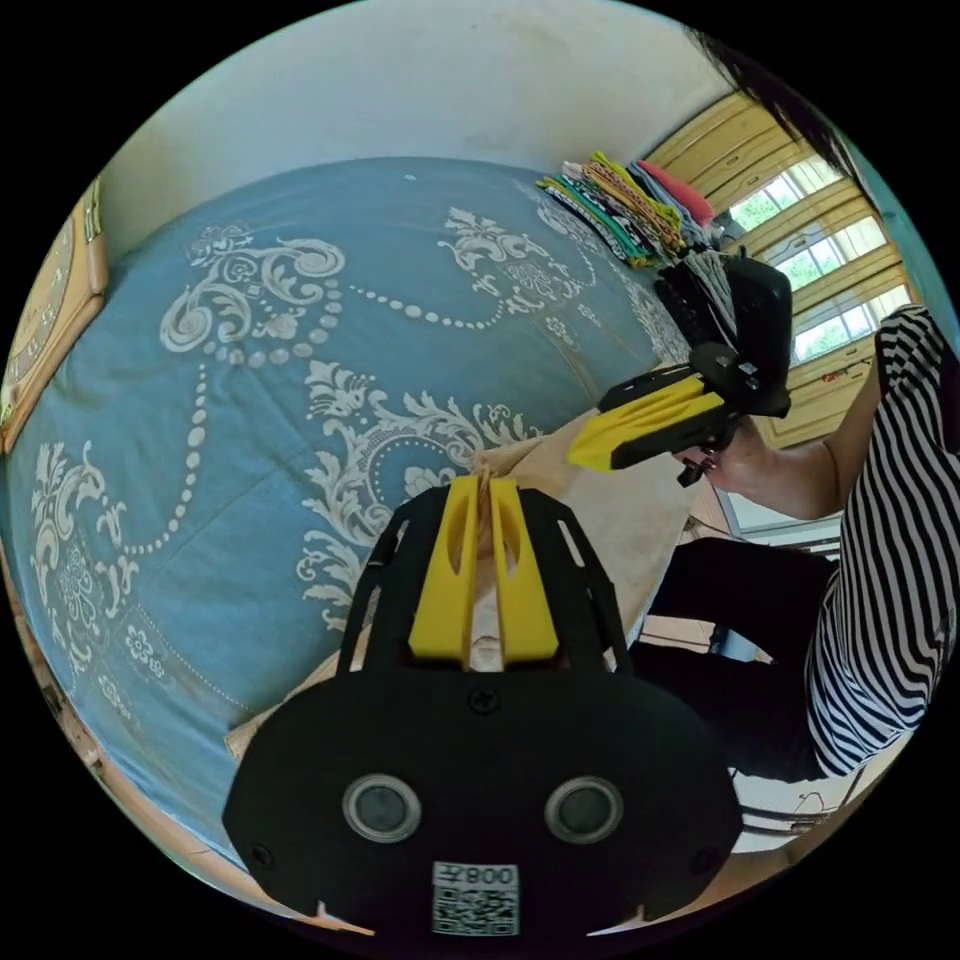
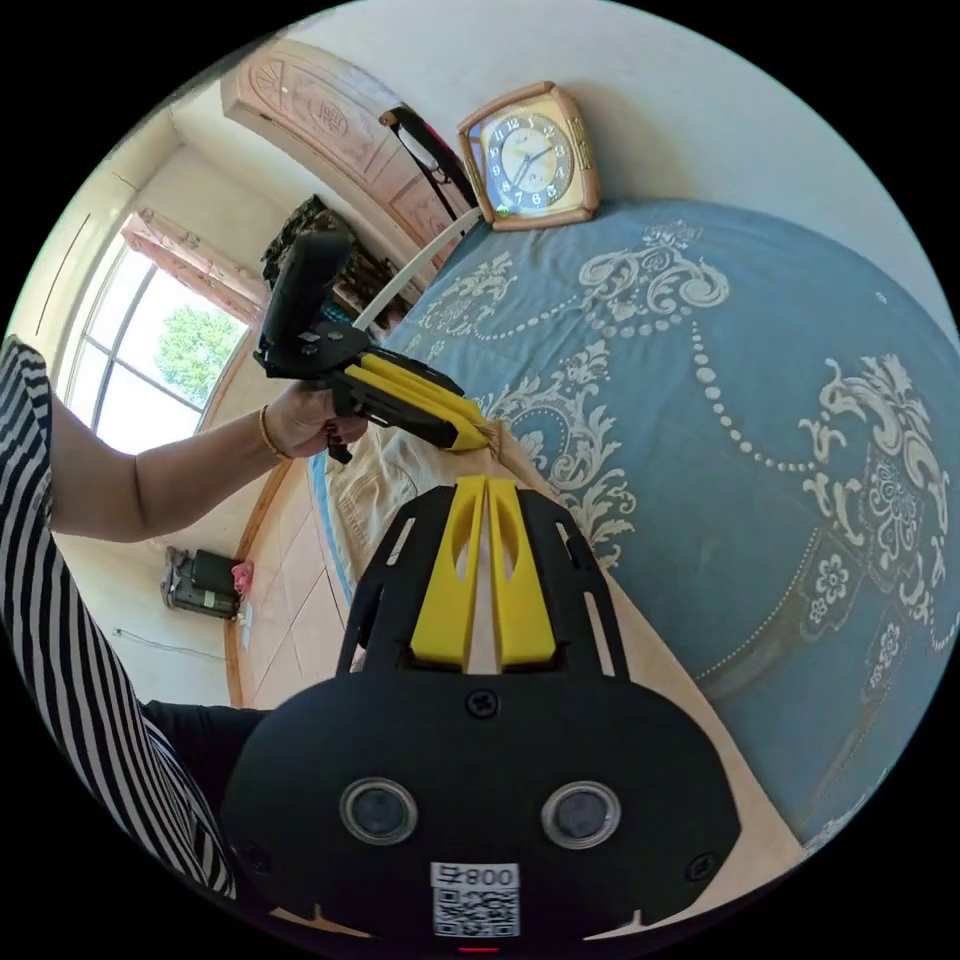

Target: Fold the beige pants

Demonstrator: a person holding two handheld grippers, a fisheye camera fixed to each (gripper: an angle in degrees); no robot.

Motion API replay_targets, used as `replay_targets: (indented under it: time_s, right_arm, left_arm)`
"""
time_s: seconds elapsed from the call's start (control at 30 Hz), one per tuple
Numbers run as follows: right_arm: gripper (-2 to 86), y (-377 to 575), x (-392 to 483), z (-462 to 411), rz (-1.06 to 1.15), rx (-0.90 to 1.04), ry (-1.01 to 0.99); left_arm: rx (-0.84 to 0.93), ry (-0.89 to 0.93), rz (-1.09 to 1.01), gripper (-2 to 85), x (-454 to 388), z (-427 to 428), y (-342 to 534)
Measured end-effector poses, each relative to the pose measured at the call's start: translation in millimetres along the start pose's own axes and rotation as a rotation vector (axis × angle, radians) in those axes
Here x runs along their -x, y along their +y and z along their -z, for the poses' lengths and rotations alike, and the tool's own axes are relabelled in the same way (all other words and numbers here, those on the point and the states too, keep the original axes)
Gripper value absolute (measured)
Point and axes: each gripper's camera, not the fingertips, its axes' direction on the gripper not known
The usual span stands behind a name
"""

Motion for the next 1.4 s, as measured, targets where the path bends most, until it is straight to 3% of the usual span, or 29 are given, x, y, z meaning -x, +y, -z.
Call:
replay_targets:
  time_s: [0.07, 0.23, 0.37, 0.53, 0.63, 0.8, 1.0, 1.13, 1.3, 1.4]
  right_arm:
    - [0.2, 12.7, -5.4, 2.6, 0.019, -0.020, -0.006]
    - [0.2, 42.8, -39.6, -55.7, -0.043, 0.203, 0.058]
    - [0.1, 61.8, -75.2, -64.1, -0.124, 0.175, -0.074]
    - [0.1, 80.0, -94.8, -69.5, -0.136, 0.170, -0.089]
    - [0.1, 94.2, -112.1, -72.3, -0.172, 0.149, -0.138]
    - [0.1, 136.3, -136.8, -52.1, -0.237, 0.114, -0.105]
    - [0.4, 253.4, -174.4, 18.1, -0.483, -0.046, -0.107]
    - [1.2, 336.0, -183.4, 62.0, -0.681, -0.136, 0.000]
    - [3.7, 463.1, -179.6, 92.4, -1.052, -0.270, 0.140]
    - [5.7, 521.9, -180.5, 85.8, -1.221, -0.390, 0.089]
  left_arm:
    - [-0.021, -0.016, 0.037, 2.1, -8.0, -1.2, -15.6]
    - [-0.046, -0.022, 0.180, 2.0, -16.6, -17.2, -43.3]
    - [-0.161, 0.011, 0.359, 1.6, -30.9, -15.6, -55.8]
    - [-0.316, -0.031, 0.370, 0.6, -78.8, 2.8, -79.0]
    - [-0.123, -0.083, 0.361, 0.4, -95.4, -25.0, -107.1]
    - [-0.180, -0.020, 0.404, 0.5, -120.1, -16.2, -139.1]
    - [-0.105, 0.201, 0.169, 2.0, -208.5, -36.9, -225.9]
    - [0.065, 0.405, -0.115, 4.9, -298.2, -92.8, -312.0]
    - [0.193, 0.335, -0.380, 6.7, -394.9, -142.0, -394.0]
    - [0.252, 0.279, -0.464, 6.9, -439.4, -164.3, -428.5]
